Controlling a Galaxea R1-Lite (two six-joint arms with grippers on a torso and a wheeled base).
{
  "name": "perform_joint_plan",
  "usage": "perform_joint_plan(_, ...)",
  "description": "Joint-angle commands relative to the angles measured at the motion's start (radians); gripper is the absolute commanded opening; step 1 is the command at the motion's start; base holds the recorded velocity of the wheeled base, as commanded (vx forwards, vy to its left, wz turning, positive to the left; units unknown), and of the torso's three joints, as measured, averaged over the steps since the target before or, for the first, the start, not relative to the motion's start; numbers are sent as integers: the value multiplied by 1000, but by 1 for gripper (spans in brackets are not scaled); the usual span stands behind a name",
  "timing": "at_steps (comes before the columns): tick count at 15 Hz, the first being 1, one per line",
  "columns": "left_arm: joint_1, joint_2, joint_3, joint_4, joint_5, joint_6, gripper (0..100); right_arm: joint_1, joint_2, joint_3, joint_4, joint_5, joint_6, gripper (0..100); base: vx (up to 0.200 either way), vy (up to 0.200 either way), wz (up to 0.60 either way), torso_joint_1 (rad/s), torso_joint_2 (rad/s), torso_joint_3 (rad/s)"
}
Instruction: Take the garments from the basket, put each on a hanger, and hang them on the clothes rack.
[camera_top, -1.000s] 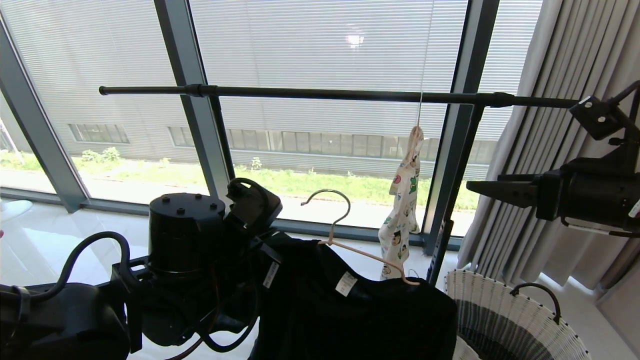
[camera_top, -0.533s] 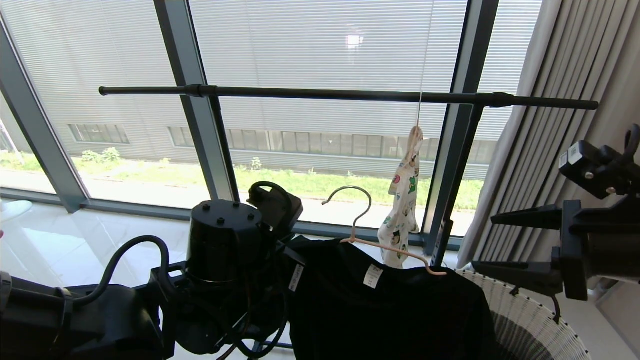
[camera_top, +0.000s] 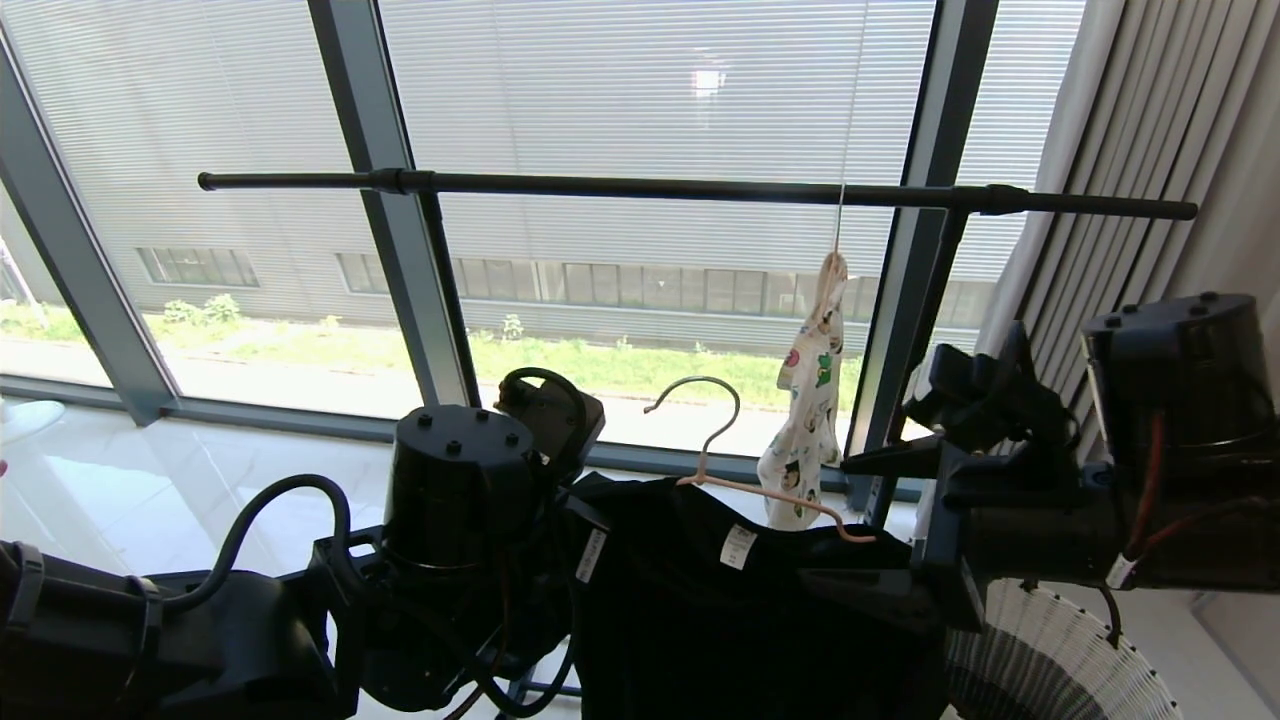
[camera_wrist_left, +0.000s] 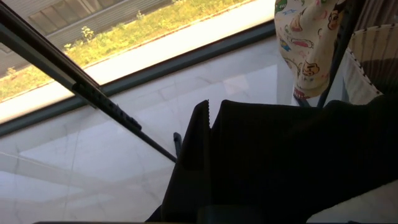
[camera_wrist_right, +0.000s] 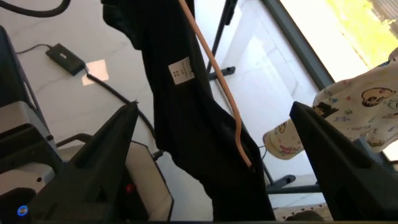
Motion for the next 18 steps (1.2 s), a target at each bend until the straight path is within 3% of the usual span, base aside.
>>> perform_joint_plan(1,-2,-1,1,0,0,0,0,7,78,-4,-2,-9,-1,100,0,0,0,0,0,0)
perform_joint_plan(5,-34,0,1,0,0,-2,0,19,124,-14,0,-66,-51,100,0,0,0,0,0,0)
perform_joint_plan(13,-59,-12,2,0,3,-16,0,30,173,-40,1,-112,-51,100,0,0,0,0,0,0)
perform_joint_plan(14,-59,-12,2,0,3,-16,0,30,173,-40,1,-112,-51,0,0,0,0,0,0,0)
perform_joint_plan(18,-60,-14,2,0,3,-16,0,30,172,-40,-2,-117,-53,0,0,0,0,0,0,0)
